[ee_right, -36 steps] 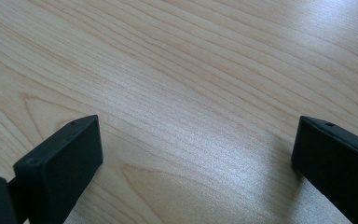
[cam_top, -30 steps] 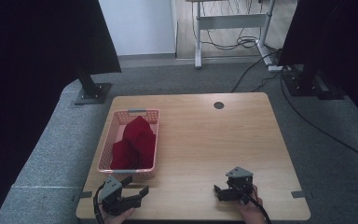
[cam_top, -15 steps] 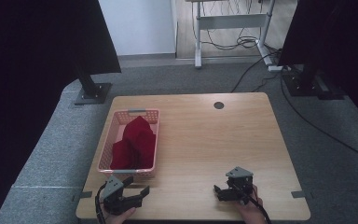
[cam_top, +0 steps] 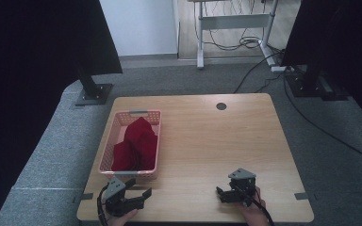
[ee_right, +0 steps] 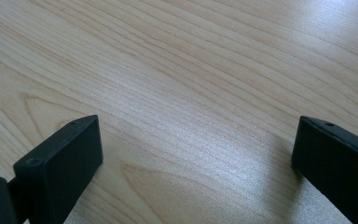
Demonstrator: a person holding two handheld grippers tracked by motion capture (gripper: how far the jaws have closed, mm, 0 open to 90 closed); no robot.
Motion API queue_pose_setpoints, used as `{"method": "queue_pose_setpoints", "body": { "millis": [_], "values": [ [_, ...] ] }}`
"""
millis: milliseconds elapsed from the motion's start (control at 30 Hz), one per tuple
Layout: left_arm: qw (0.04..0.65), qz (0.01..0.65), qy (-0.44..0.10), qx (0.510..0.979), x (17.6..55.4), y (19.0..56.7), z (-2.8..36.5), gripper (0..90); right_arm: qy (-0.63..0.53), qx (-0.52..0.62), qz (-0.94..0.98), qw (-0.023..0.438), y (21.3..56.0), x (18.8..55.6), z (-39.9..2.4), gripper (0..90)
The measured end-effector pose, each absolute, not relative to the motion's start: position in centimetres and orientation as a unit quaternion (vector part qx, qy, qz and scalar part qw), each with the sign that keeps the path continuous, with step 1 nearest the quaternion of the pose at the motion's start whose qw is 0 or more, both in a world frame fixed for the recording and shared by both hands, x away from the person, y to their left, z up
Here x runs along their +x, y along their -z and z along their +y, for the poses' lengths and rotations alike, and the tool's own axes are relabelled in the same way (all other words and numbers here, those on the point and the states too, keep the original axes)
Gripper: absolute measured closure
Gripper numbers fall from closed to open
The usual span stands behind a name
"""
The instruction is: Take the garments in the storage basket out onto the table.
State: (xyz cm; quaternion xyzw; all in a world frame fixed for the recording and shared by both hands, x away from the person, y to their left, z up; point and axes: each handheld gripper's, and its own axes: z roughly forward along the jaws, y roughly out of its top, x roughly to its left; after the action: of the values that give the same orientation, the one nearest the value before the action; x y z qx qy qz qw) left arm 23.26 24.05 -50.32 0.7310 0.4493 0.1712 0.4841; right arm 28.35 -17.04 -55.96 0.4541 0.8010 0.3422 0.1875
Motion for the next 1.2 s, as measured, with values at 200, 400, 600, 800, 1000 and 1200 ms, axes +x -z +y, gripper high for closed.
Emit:
{"method": "queue_pose_setpoints", "body": {
  "millis": [200,400,600,800,1000,1200],
  "values": [
    [0.486,0.449,-0.171,0.73,23.2,50.2,24.1,18.3,-0.342,0.454,0.801,0.188,56.0,28.3,-17.0,1.5],
    [0.486,0.447,-0.166,0.733,23.2,50.2,24.0,18.3,-0.342,0.455,0.8,0.188,56.0,28.3,-17.0,1.5],
    [0.492,0.447,-0.164,0.729,23.2,49.9,24.1,18.5,-0.342,0.456,0.8,0.188,56.0,28.3,-17.0,1.5],
    [0.49,0.447,-0.164,0.73,23.3,49.8,24.1,18.7,-0.342,0.453,0.802,0.187,56.0,28.3,-17.0,1.5],
    [0.507,0.448,-0.157,0.719,23.1,49.2,24.5,19.0,-0.342,0.453,0.802,0.187,56.0,28.3,-17.0,1.5],
    [0.509,0.445,-0.159,0.719,23.1,48.7,24.4,19.2,-0.342,0.454,0.801,0.187,56.0,28.3,-17.0,1.5]
  ]
}}
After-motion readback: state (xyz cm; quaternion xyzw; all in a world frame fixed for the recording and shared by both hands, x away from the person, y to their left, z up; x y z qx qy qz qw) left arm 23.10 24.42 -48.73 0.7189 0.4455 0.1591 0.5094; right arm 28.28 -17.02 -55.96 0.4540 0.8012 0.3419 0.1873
